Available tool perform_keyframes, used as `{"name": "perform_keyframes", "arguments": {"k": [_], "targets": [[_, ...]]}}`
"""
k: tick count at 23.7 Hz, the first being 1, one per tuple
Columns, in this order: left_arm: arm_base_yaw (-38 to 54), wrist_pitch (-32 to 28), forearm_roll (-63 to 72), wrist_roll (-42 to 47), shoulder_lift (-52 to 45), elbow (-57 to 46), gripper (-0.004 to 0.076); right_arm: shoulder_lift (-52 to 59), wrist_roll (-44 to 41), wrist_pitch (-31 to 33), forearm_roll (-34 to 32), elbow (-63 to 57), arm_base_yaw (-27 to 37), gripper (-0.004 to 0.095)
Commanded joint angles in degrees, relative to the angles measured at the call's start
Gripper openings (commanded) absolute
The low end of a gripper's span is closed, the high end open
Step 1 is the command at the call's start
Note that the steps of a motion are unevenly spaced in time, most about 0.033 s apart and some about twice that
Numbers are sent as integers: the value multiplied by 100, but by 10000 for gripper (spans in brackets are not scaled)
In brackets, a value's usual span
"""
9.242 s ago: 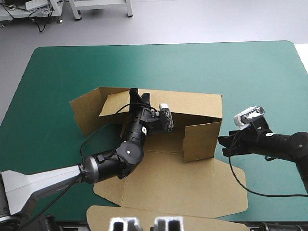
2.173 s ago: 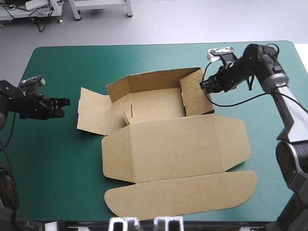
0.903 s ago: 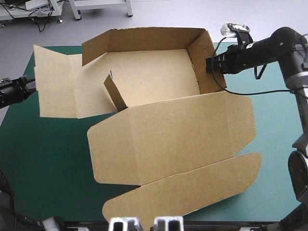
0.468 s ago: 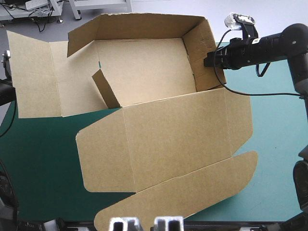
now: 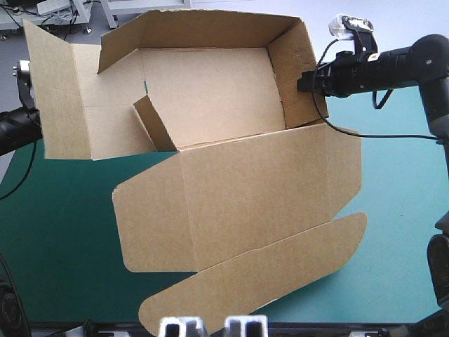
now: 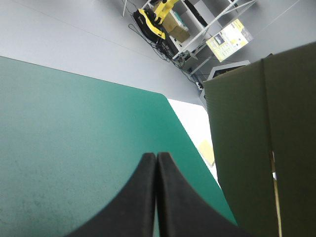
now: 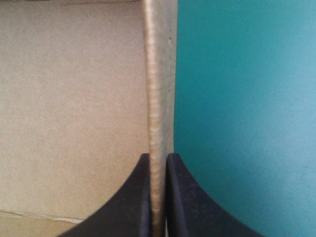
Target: Fold the box
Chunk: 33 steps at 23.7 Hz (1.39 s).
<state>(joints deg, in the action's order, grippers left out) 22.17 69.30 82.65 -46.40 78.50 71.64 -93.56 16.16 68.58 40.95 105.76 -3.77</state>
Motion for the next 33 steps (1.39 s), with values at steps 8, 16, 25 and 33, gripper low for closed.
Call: {"name": "perform_keyframes", "arguments": {"k": [8,16,25,33], "targets": [[-40,476,633,227,-758,175,-8,278,64,-460,195,186,48,-16],[-467,476,709,355,-967,175,-9,278,97,-647,180,186,27,-16],[-771,476,670,376,-1033,175,-9,278,157,-654,-464,186,27,-14],[-771,476,670,352,-1059,175,-9,278,191,-787,-259,186,27,-14]]}}
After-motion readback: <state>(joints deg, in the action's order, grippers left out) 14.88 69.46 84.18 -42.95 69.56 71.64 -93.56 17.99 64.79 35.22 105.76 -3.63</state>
